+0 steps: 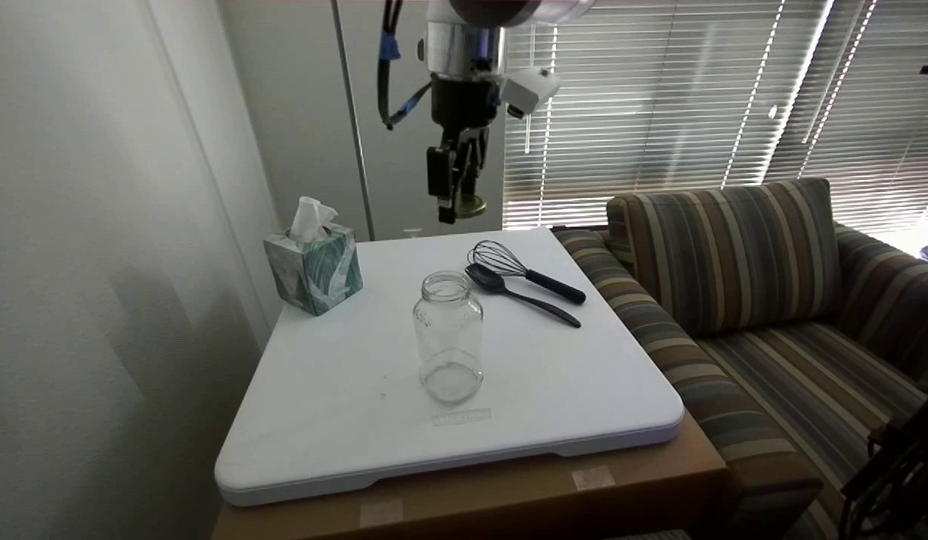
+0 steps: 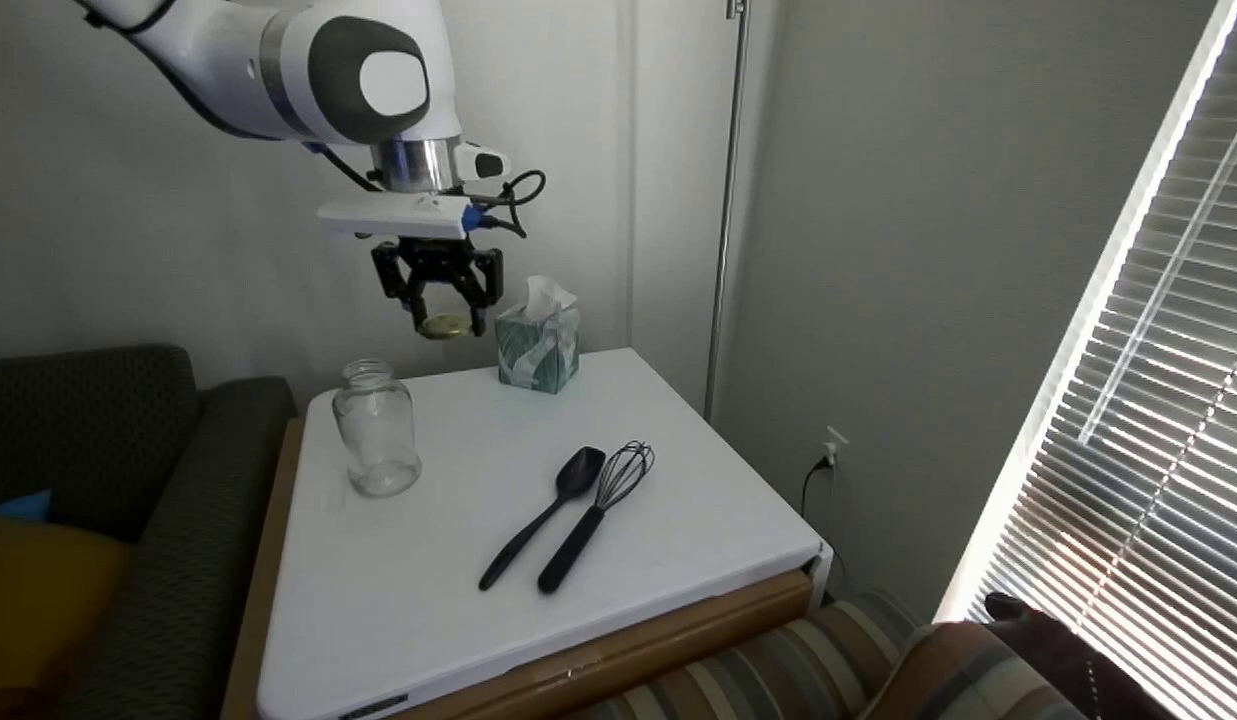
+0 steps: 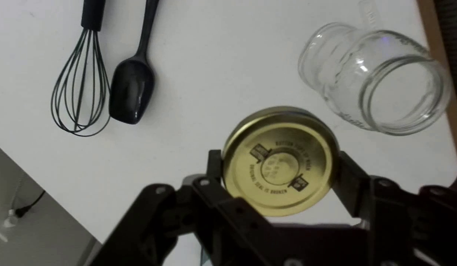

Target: Place the lid of the jar on the table

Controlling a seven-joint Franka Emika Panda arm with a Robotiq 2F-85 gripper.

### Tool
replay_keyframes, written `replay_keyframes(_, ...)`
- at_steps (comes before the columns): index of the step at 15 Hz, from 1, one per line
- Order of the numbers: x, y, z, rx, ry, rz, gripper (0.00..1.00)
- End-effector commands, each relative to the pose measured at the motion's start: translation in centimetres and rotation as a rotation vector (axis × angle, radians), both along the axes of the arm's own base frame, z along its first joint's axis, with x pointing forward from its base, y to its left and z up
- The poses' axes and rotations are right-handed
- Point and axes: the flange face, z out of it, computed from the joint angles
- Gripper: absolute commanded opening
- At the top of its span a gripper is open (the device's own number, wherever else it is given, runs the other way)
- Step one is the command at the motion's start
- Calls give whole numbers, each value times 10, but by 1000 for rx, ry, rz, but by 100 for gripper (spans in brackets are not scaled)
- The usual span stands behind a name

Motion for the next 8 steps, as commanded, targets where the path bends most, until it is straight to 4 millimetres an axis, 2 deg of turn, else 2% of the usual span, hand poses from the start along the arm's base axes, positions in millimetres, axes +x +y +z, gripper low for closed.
replay_keyframes(1, -35, -40, -33, 27, -76, -183, 48)
replay_keyframes(4, -68, -64, -68, 29, -96, -303, 48)
replay_keyframes(8, -105, -73, -109, 45, -81, -402, 48)
